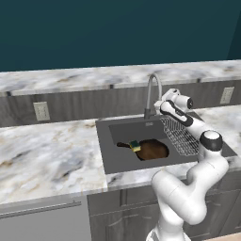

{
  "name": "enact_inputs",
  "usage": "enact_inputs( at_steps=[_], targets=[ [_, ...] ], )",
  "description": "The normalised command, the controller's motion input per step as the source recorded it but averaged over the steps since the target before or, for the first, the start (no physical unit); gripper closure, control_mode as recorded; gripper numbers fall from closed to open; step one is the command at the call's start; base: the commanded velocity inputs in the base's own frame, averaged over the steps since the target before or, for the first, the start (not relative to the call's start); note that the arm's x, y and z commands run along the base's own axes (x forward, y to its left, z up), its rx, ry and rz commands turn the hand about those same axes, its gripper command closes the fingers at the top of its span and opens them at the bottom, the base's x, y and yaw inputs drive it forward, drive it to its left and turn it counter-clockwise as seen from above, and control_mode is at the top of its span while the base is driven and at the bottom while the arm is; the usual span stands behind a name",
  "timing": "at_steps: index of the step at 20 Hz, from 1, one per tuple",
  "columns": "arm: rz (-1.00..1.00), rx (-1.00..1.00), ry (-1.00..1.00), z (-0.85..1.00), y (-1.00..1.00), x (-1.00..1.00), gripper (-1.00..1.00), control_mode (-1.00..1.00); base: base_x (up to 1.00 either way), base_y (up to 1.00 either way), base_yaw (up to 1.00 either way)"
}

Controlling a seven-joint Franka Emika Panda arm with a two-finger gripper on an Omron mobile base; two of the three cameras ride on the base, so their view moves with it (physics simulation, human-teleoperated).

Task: Pick the pan and sponge and place them into the sink. Then turn on the water.

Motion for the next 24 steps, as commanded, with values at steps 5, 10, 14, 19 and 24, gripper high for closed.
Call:
enact_inputs(
  at_steps=[5,10,14,19,24],
  targets=[
    [0.0,-0.05,0.0,-0.45,0.0,0.19,-1.0,-1.0,0.0,0.0,0.0],
    [0.0,-0.08,0.0,-0.58,0.0,0.17,-1.0,-1.0,0.0,0.0,0.0],
    [0.0,-0.11,0.0,-0.74,0.0,0.06,-1.0,-1.0,0.0,0.0,0.0],
    [0.0,-0.16,0.0,-0.93,-0.08,0.02,-1.0,-1.0,0.0,0.0,0.0],
    [-0.02,-0.11,0.0,-0.89,-0.57,0.12,-1.0,-1.0,0.0,0.0,0.0]
  ],
)
